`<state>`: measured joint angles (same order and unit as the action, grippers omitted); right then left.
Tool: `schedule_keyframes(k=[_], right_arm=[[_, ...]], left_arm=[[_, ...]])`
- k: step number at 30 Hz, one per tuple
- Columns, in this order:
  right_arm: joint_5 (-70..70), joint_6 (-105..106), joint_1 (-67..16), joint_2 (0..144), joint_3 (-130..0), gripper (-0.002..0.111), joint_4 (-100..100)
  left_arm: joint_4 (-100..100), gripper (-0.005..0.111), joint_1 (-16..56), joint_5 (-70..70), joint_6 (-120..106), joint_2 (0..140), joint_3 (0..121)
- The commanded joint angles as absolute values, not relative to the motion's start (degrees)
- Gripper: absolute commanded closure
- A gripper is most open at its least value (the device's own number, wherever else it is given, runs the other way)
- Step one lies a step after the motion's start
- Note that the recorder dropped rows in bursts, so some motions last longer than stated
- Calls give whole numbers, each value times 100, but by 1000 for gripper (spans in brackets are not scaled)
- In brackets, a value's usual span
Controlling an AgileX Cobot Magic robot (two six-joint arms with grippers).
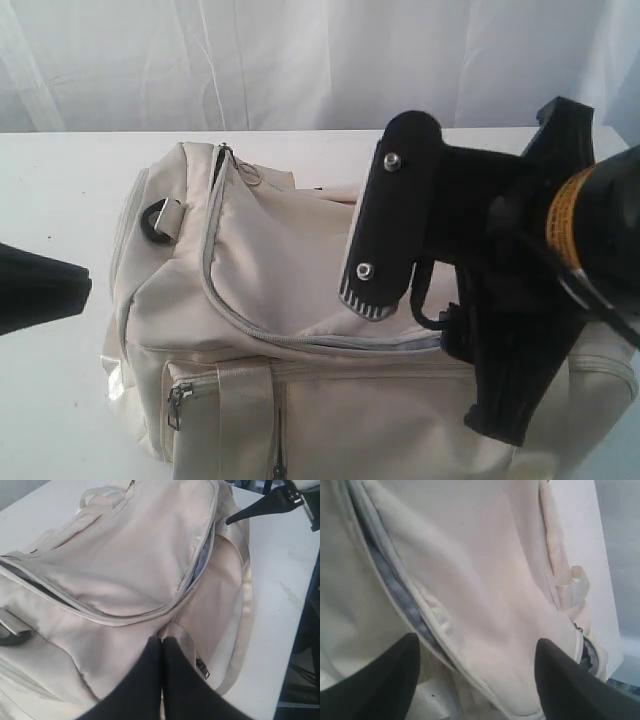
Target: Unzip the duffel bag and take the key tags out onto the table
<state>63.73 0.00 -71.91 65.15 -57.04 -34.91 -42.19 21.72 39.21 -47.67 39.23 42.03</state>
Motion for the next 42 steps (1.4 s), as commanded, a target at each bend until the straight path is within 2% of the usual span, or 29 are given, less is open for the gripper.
schedule_keyframes(k=[1,6,17,19,20,22,23,30,37,39,42], right_arm=[[6837,396,-7197,6782,-5735,47,-3553],[6996,903,-7197,6993,-5735,47,-3541],[6996,989,-7197,6982,-5735,52,-3621],[6996,547,-7197,6749,-5777,59,-3562],[6996,211,-7197,6497,-5820,68,-3502],[6996,272,-7197,6031,-5820,89,-3592],[6996,420,-7173,5822,-5820,108,-3699],[6996,2238,-5629,5861,-5820,108,-2673],[6996,4461,-5469,5875,-5805,108,-2393],[6996,4763,-5469,5913,-5753,103,-2186],[6996,4793,-5469,5949,-5586,87,-2181]], left_arm=[[-4214,107,2597,3368,-4836,3865,3879],[-4145,107,2813,3142,-4836,3865,3767],[-4144,107,2811,3142,-4821,3865,3767],[-4144,107,2811,3142,-4781,3865,3767],[-4182,107,2811,3131,-4781,3865,3767],[-4189,107,2811,3131,-4769,3865,3767],[-4189,107,2811,3119,-4743,3865,3767],[-4189,107,2811,3119,-4743,3865,3767],[-4189,107,2811,3119,-4743,3865,3767],[-4189,107,2811,3119,-4743,3865,3767],[-4189,107,2811,3119,-4733,3865,3767]])
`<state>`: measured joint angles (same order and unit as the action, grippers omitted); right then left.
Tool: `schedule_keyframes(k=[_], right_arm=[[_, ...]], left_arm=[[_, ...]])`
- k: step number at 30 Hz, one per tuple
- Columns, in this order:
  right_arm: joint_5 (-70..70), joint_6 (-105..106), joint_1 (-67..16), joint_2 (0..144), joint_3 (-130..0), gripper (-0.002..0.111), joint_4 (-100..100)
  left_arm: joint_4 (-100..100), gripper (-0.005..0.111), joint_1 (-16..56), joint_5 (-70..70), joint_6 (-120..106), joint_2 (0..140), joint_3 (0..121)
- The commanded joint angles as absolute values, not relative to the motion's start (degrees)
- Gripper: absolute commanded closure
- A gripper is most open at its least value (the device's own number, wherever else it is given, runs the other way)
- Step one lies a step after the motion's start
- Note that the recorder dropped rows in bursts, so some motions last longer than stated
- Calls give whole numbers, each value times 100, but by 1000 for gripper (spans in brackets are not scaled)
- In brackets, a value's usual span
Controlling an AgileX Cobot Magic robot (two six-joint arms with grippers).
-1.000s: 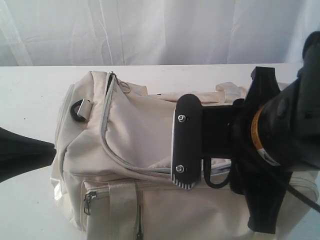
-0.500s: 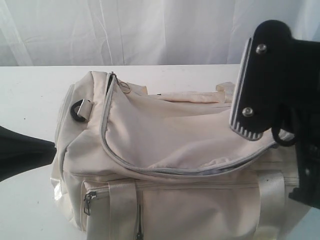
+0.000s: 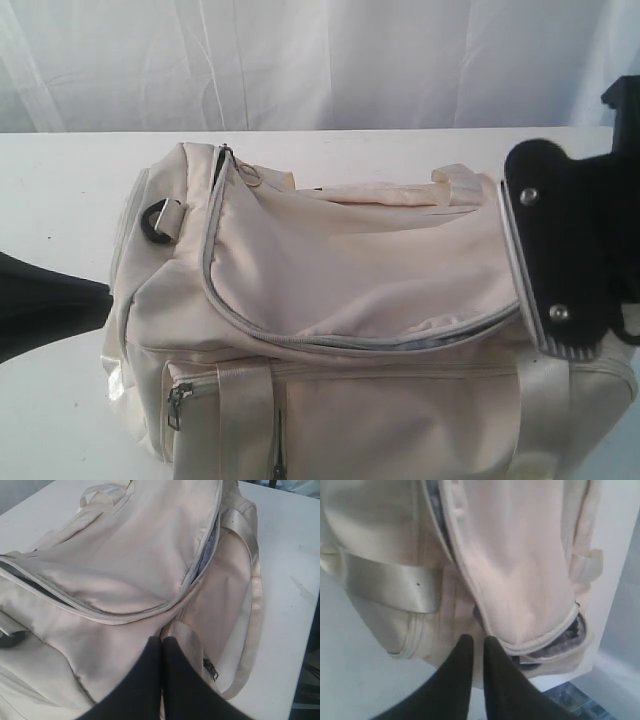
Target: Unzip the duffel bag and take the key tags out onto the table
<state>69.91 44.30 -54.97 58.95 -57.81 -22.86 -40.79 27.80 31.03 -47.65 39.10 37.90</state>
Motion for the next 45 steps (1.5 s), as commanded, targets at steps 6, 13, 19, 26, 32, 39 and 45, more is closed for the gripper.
schedule_keyframes(k=[6,13,19,26,32,39,45], right_arm=[[6919,4780,-5469,5958,-5116,71,-2854],[5900,4682,-5469,5958,-4855,71,-2982],[5606,4372,-5469,5958,-4855,71,-3133],[5619,4322,-5469,6001,-4855,72,-3300],[5726,4322,-5469,6300,-4855,73,-3300],[5739,4040,-5469,6564,-4855,85,-3587],[5362,3484,-5469,6598,-4879,108,-3750]], left_arm=[[-4189,107,2811,3119,-4715,3865,3767],[-4189,107,2811,3119,-4715,3865,3767],[-4189,107,2811,3119,-4715,3865,3767],[-4206,107,2811,3119,-4718,3865,3767],[-4206,107,2811,3119,-4718,3865,3767],[-4206,107,2811,3119,-4718,3865,3767],[-4206,107,2811,3119,-4718,3865,3767]])
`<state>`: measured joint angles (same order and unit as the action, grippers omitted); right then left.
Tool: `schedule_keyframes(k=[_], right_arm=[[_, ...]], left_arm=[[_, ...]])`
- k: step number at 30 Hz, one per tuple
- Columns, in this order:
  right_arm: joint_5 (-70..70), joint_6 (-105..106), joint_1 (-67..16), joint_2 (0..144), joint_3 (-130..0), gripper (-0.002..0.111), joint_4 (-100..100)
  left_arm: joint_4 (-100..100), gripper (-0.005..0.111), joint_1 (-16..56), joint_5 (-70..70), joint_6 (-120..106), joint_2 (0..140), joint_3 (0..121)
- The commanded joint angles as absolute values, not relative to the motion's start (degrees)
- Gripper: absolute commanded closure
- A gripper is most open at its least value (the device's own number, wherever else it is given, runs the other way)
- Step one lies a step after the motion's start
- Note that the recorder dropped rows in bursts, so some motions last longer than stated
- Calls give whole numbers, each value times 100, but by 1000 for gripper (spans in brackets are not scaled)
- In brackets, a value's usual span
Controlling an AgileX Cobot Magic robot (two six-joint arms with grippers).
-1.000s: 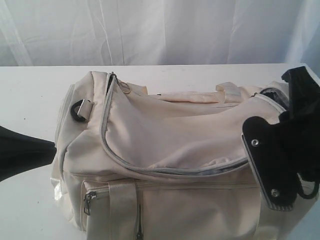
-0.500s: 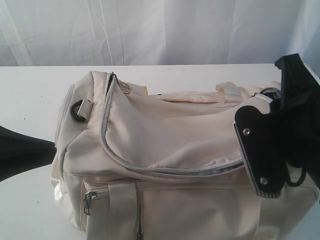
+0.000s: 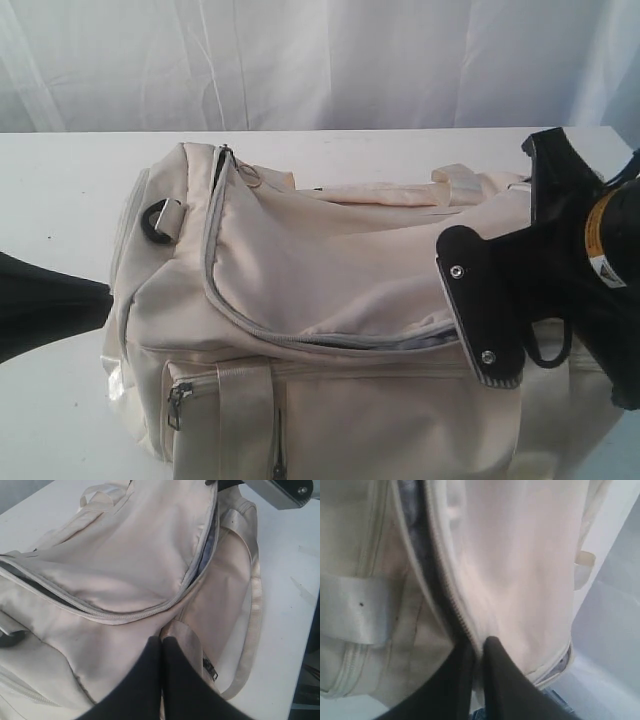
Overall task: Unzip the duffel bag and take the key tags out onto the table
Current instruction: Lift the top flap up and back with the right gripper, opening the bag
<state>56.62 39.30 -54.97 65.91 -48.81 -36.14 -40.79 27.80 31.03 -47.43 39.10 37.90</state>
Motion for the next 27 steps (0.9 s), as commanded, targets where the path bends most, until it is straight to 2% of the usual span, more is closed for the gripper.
schedule_keyframes(k=[1,5,8,13,19,27], right_arm=[[5173,3191,-5469,6598,-4916,108,-3800],[4110,1495,-5469,6630,-5123,108,-4435],[3811,561,-5469,6859,-5380,108,-5039],[3812,-201,-5257,7841,-6044,108,-5754],[3815,-1456,-4477,9193,-7449,108,-6088],[4855,-2395,-3464,10567,-9125,108,-5523]], left_arm=[[-4206,107,2811,3119,-4718,3865,3767],[-4206,107,2811,3119,-4718,3865,3767],[-4206,107,2811,3119,-4718,3865,3767],[-4206,107,2811,3119,-4718,3865,3767],[-4233,107,2811,3119,-4718,3865,3767],[-4242,107,2811,3119,-4672,3865,3767]])
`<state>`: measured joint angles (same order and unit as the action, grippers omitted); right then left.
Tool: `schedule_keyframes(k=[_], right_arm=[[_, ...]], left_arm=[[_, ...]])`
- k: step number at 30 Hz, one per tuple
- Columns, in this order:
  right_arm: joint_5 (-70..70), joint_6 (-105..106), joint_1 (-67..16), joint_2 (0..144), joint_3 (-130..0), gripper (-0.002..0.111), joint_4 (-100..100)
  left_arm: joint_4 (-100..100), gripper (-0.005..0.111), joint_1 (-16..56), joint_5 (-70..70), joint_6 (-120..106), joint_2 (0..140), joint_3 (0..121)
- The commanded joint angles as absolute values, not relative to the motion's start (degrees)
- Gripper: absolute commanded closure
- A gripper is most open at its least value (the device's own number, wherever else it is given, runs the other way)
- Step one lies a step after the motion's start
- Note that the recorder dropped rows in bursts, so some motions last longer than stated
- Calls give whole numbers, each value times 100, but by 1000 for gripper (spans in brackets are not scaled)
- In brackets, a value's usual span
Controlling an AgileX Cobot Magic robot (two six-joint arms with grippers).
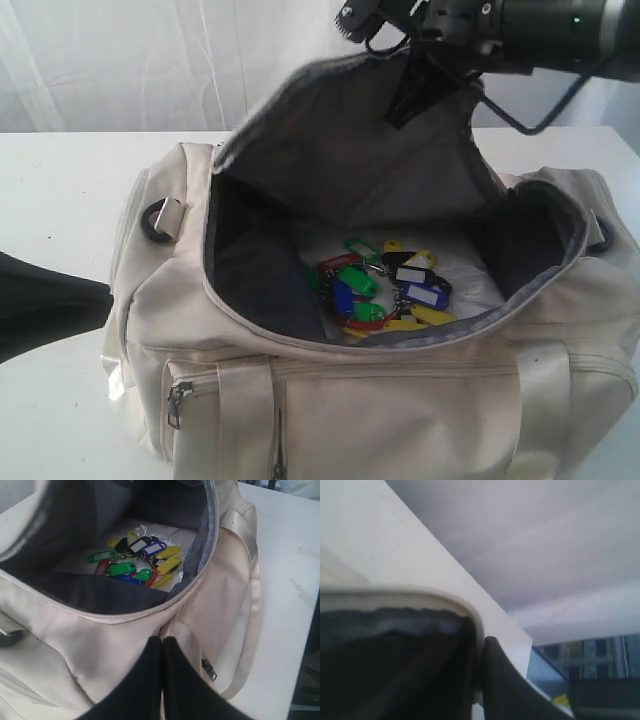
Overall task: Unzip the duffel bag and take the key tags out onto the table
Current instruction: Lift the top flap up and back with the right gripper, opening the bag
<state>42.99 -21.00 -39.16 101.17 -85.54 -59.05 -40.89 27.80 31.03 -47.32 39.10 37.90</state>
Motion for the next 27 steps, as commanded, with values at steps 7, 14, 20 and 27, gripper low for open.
schedule_keyframes(k=[7,14,20,27], right_arm=[[5413,-2276,-2941,11052,-9415,87,-4423],[5508,-2357,-2914,10860,-9425,30,-5021],[5522,-2586,-2927,10268,-9425,30,-5046],[6996,302,-3149,9427,-9425,44,-571]], left_arm=[[-4295,107,2811,3119,-4672,3865,3767],[-4310,107,2811,3119,-4672,3865,3767],[-4310,107,2811,3119,-4672,3865,3767],[-4310,107,2811,3119,-4672,3865,3767]])
